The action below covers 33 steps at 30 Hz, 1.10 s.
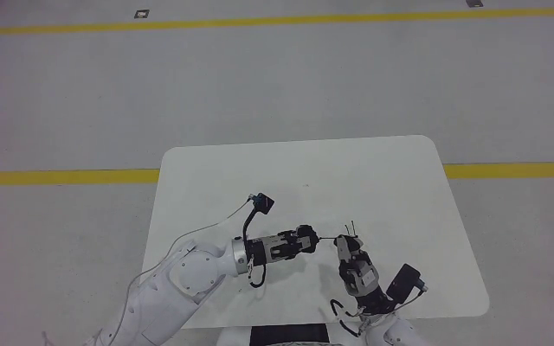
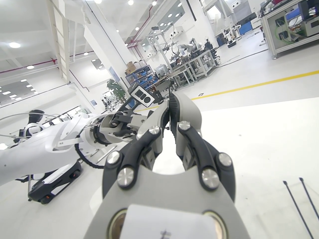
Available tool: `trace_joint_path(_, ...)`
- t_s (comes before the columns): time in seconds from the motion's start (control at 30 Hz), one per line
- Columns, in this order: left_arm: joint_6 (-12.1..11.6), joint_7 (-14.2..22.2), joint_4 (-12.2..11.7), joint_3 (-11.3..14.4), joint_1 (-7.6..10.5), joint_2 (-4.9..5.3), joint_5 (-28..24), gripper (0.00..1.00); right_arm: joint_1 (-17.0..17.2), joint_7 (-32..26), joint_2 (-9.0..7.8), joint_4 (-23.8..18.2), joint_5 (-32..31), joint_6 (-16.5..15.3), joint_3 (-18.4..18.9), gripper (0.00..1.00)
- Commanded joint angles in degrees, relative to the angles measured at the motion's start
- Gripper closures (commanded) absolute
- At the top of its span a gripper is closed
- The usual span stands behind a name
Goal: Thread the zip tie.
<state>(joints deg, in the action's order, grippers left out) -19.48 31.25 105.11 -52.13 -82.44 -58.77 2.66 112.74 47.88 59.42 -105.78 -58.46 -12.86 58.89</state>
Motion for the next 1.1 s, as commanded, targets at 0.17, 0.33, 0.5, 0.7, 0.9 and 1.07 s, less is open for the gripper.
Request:
trace_joint_path(0.17, 0.0, 0.0, 0.0, 0.0, 0.0, 0.0, 0.0, 1.0, -0.11, -1.06, 0.35, 0.24, -0.3, -0.13, -0.05, 1.0)
trace_joint_path(0.33, 0.0, 0.0, 0.0, 0.0, 0.0, 0.0, 0.0, 1.0, -0.06, -1.84, 0.58, 0.42, -0.41, -0.09, 0.1, 1.0)
trace_joint_path(0.5, 0.0, 0.0, 0.0, 0.0, 0.0, 0.0, 0.0, 1.0, -0.12, -2.63, 0.77, 0.61, -0.46, -0.65, 0.13, 1.0)
trace_joint_path(0.7, 0.0, 0.0, 0.0, 0.0, 0.0, 0.0, 0.0, 1.0, -0.36, -3.74, 1.06, 1.06, -0.66, -1.13, -0.09, 1.0)
trace_joint_path(0.9, 0.0, 0.0, 0.0, 0.0, 0.0, 0.0, 0.0, 1.0, -0.52, -4.58, 1.31, 1.25, -0.82, -1.19, -0.04, 1.0)
trace_joint_path(1.07, 0.0, 0.0, 0.0, 0.0, 0.0, 0.0, 0.0, 1.0, -0.51, -4.74, 1.49, 1.3, -0.89, -1.36, 0.08, 1.0)
